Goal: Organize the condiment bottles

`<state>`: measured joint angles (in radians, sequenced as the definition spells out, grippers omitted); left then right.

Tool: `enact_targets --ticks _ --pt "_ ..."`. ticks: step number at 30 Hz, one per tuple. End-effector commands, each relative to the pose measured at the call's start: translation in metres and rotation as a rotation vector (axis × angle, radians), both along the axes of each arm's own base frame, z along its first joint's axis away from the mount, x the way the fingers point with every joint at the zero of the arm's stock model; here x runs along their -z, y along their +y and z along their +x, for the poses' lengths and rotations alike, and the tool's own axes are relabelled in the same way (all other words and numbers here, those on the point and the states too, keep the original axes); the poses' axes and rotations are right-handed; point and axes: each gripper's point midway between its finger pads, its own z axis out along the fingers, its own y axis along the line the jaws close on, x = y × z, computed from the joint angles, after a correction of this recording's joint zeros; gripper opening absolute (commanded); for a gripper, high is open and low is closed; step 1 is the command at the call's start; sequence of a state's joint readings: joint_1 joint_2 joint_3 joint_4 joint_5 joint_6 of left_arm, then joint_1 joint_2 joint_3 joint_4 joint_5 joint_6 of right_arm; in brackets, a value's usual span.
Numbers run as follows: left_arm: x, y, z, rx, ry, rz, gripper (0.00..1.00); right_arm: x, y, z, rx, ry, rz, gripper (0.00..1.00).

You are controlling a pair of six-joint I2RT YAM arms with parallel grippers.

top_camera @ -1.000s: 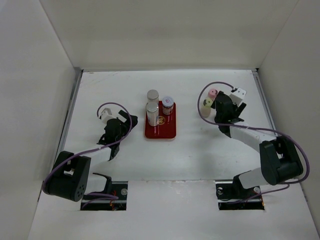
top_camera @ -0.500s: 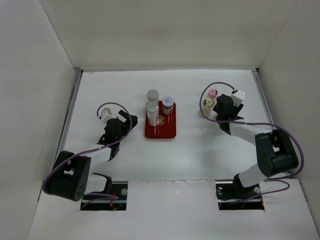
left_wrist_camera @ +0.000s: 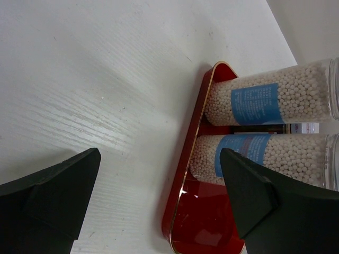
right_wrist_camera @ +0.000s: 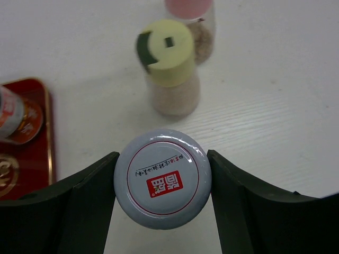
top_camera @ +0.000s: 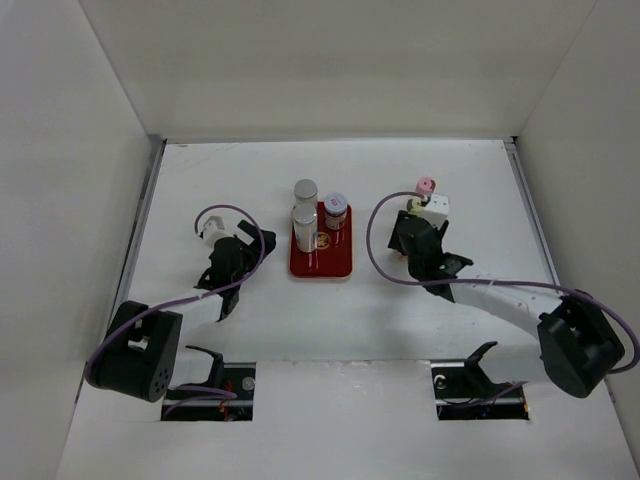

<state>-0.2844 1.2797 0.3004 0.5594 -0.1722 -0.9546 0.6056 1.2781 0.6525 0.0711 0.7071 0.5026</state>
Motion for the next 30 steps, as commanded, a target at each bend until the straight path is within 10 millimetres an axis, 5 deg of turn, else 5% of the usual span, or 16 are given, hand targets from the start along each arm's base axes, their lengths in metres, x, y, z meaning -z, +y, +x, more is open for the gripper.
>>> enact_targets --ticks 1,6,13,24,30 --pt "-0.014 -0.004 0.006 0.003 -0.056 -0.027 1.00 -0.064 0.050 0.020 -0.061 -0.164 0.112 0.50" --pt "-0.015 -0.003 0.006 -0.002 -0.059 -0.027 1.00 -0.090 0.124 0.039 -0.237 -0.236 0.173 0.50" --pt "-0.015 0.000 0.005 -0.006 -0.062 -0.027 1.00 -0.096 0.181 0.056 -0.363 -0.227 0.199 0.50" --pt "-0.014 0.001 0.005 -0.006 -0.056 -0.030 1.00 -0.043 0.220 0.082 -0.402 -0.139 0.154 0.55" --pt "-0.014 0.003 0.006 -0.012 -0.058 -0.031 1.00 -0.058 0.215 0.074 -0.396 -0.165 0.154 0.81"
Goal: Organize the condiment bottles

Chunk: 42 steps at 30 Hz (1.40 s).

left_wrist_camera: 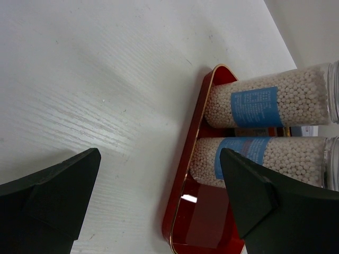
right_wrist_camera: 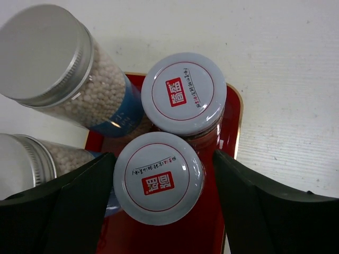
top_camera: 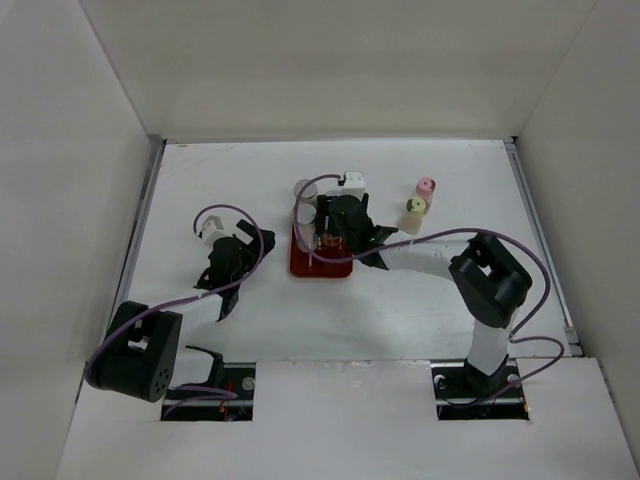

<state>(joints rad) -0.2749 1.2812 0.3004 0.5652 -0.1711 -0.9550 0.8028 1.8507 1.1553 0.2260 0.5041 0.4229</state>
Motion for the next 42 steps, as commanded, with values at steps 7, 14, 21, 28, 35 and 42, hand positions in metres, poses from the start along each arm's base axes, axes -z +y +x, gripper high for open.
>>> enact_targets --ticks 7,14,21,28,35,42 --pt "-0.013 0.000 0.004 0.001 -0.053 -0.031 1.00 -0.078 -0.034 -0.020 0.050 -0.154 0.076 0.83" --pt "-0.013 -0.004 0.005 0.010 -0.050 -0.031 1.00 -0.073 -0.154 -0.009 0.354 -0.181 -0.010 0.84" --pt "-0.015 -0.006 0.005 0.012 -0.059 -0.029 1.00 -0.055 -0.224 0.011 0.525 -0.131 -0.082 0.98" --pt "-0.014 -0.006 0.005 0.009 -0.055 -0.025 1.00 -0.034 -0.212 0.046 0.453 -0.069 -0.050 0.97" --pt "-0.014 -0.002 0.005 0.000 -0.057 -0.028 1.00 -0.019 -0.215 0.053 0.489 -0.049 -0.048 0.53" --pt "-0.012 -0.004 0.005 0.005 -0.050 -0.026 1.00 -0.055 -0.190 0.002 0.405 -0.123 -0.029 0.43"
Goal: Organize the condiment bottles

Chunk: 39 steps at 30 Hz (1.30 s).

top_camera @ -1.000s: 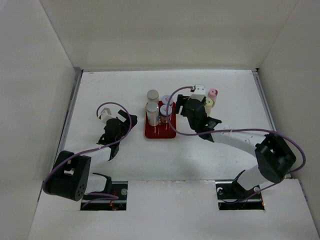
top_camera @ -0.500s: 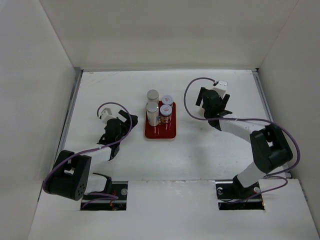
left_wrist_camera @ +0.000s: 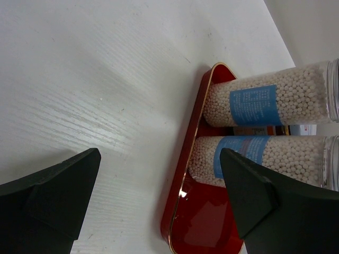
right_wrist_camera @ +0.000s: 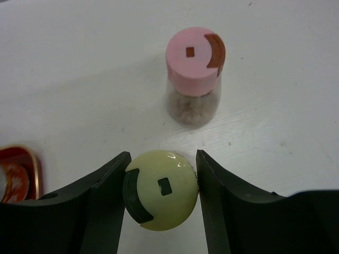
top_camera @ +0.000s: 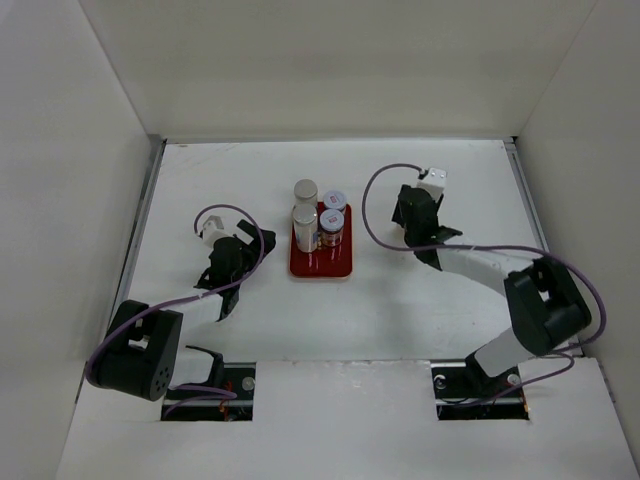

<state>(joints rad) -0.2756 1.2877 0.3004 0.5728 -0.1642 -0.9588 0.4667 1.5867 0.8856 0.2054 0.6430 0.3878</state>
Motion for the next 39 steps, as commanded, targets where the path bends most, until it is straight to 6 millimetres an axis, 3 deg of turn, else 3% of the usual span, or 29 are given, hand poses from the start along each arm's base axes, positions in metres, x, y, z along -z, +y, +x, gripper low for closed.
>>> enact_targets --ticks 1,7,11,15,21,26,28,30,33,37,39 --pt "-0.011 -0.002 0.004 0.001 -0.045 -0.023 1.00 -0.048 0.030 -0.025 -0.082 -0.117 0.053 0.43" --pt "-0.009 -0.008 0.006 0.013 -0.039 -0.021 1.00 -0.063 0.128 -0.067 -0.347 -0.131 0.101 0.45" --pt "-0.015 -0.007 0.006 0.009 -0.057 -0.024 1.00 -0.073 0.187 -0.079 -0.478 -0.133 0.141 0.45" --pt "-0.016 -0.002 0.003 -0.001 -0.064 -0.027 1.00 -0.068 0.243 -0.087 -0.590 -0.123 0.167 0.45" --pt "-0.014 0.004 0.002 -0.013 -0.058 -0.029 1.00 -0.048 0.286 -0.084 -0.658 -0.101 0.165 0.46" --pt "-0.011 0.003 0.003 -0.010 -0.045 -0.032 1.00 -0.023 0.300 -0.091 -0.680 -0.054 0.148 0.50" --pt "-0.013 0.002 0.004 -0.008 -0.054 -0.034 1.00 -0.019 0.304 -0.096 -0.695 -0.044 0.146 0.57" --pt "-0.012 0.002 0.004 -0.011 -0.053 -0.032 1.00 -0.022 0.303 -0.100 -0.701 -0.046 0.144 0.70" --pt "-0.011 0.001 0.004 -0.004 -0.045 -0.037 1.00 -0.037 0.296 -0.104 -0.707 -0.054 0.138 0.80" --pt "-0.012 0.001 0.004 -0.006 -0.050 -0.036 1.00 -0.063 0.274 -0.115 -0.711 -0.095 0.140 0.81" --pt "-0.014 0.003 0.003 -0.010 -0.054 -0.039 1.00 -0.073 0.253 -0.116 -0.696 -0.113 0.150 0.80"
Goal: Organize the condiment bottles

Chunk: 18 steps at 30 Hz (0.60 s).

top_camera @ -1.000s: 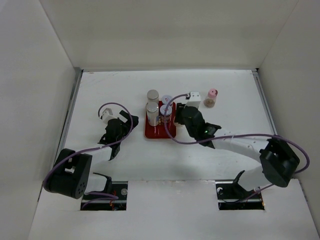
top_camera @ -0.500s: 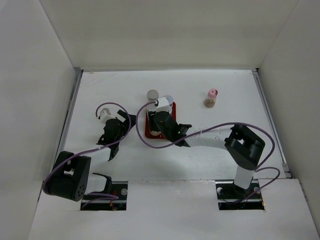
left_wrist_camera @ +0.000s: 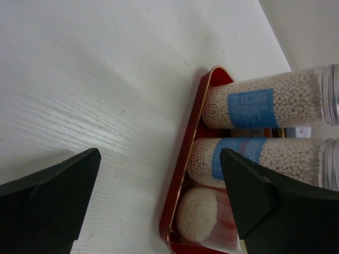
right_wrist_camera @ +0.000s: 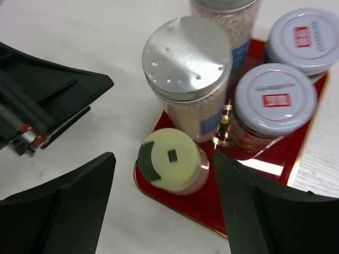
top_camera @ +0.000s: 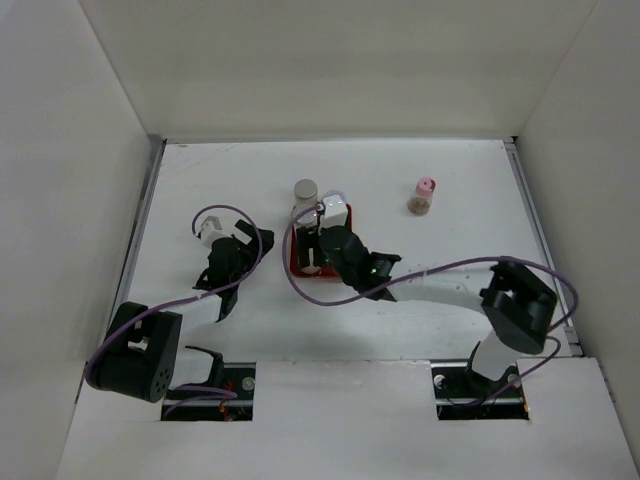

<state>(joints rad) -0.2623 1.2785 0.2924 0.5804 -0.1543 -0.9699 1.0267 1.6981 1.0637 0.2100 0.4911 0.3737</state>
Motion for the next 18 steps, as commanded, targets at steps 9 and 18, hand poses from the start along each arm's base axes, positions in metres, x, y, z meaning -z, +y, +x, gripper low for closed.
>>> enact_targets --ticks 9,18 --pt "-0.012 -0.003 0.004 -0.003 -0.050 -0.015 1.00 -0.077 -0.184 0.073 0.432 -0.165 0.149 0.84" --pt "-0.010 -0.002 0.003 0.001 -0.043 -0.018 1.00 -0.043 -0.315 0.164 0.790 -0.099 -0.015 0.99"
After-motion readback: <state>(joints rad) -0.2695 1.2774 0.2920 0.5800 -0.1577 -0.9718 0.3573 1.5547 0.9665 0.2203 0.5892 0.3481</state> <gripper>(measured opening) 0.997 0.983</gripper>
